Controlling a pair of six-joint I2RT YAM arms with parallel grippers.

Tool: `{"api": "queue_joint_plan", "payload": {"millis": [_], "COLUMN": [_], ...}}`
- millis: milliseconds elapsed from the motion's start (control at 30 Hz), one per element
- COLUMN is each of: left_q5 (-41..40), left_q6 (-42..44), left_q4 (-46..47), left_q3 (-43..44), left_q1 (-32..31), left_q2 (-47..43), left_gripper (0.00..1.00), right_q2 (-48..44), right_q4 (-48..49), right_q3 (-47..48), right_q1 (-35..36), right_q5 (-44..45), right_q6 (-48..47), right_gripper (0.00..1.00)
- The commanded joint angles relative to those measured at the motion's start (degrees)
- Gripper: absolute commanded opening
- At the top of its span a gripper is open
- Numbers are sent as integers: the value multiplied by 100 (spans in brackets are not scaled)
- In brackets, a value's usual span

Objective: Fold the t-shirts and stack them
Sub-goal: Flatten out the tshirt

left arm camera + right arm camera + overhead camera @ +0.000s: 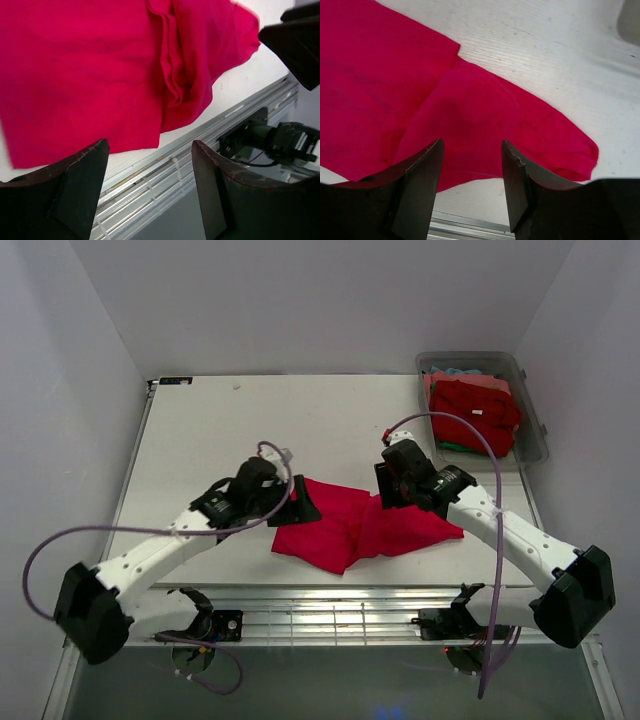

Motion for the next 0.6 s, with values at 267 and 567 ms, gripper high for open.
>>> {"api": "queue_joint_plan", "payload": {"millis": [267,567], "left_q5": [-890,-731], "left_q6": [581,432], "left_q4": [776,1154], "left_q3": [1668,1502], "left_q1": [-733,-785], "left_q2": [2539,2962], "left_gripper": [78,77], "right_q2": [1180,1902], "right_q4": [1470,1172], "right_q3": [-63,-71], "right_q1": [20,55], "right_q5": [-1212,-1204], "right_q6": [-185,-115], "right_gripper": [56,43]}}
